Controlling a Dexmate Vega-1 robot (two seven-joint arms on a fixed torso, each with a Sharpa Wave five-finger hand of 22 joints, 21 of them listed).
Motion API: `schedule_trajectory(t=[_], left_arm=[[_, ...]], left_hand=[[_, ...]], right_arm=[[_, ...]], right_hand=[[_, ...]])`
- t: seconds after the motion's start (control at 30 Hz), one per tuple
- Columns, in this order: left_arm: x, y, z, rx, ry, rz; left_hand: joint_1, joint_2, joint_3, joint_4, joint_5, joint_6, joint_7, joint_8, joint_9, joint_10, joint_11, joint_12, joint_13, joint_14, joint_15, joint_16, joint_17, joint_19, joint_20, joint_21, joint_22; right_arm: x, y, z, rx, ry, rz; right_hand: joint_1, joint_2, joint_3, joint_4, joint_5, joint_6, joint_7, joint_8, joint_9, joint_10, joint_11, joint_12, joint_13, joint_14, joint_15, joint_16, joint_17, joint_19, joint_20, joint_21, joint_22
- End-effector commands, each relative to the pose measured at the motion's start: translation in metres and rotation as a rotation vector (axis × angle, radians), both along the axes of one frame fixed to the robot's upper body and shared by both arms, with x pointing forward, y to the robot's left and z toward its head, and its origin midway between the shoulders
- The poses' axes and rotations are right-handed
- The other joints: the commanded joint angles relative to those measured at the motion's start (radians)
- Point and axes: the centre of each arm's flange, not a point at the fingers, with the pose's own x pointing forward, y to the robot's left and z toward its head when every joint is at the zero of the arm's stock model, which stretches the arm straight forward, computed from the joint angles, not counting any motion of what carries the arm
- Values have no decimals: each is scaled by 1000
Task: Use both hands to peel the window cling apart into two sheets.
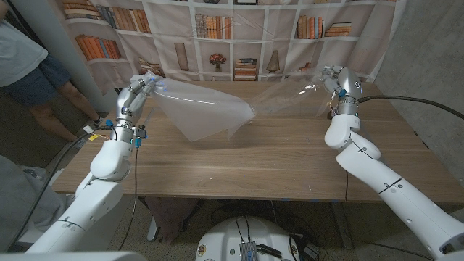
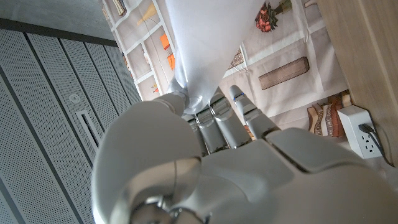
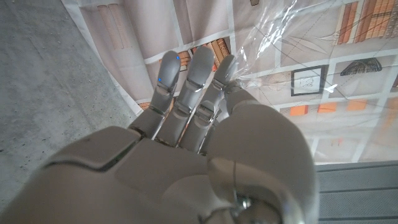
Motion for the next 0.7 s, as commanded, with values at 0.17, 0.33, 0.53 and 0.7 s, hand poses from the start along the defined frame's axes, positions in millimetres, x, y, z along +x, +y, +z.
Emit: schedule_trajectory(t=[0.17,0.33,0.53,0.7], left_arm=[[-2,9,-4,-26,-1,16],[-1,9,-4,-26,2,4],[-2,12,-4,-25,5,14],[-3,13,-3,-26,2,6]], left_hand=[[0,1,11,0,7,4,5,5,4,8,-14,-3,3,12,-22,-7,1,-2,-78,-5,2],[0,2,11,0,7,5,3,5,4,7,-14,-5,3,12,-22,-8,1,-2,-77,-6,2],[-1,2,12,1,7,4,3,5,3,7,-14,-6,4,12,-23,-9,0,-3,-77,-6,2],[-1,2,12,1,7,4,3,5,4,8,-14,-6,4,11,-22,-10,0,-3,-76,-7,2]], right_arm=[[4,-14,-10,75,23,-8],[5,-16,-9,91,22,-7],[9,-20,-12,125,34,0],[11,-26,-15,159,40,10]], right_hand=[[-8,-4,2,-6,5,8,0,6,5,8,1,7,3,14,-60,7,2,9,-159,7,2],[-7,-4,2,-6,5,7,0,5,3,6,1,6,3,13,-60,7,1,9,-159,7,2],[-8,-4,2,-5,5,7,0,6,5,8,2,7,4,13,-60,8,1,9,-158,6,2],[-9,-4,2,-5,5,7,0,5,4,6,2,6,3,11,-60,7,-1,9,-159,7,2]])
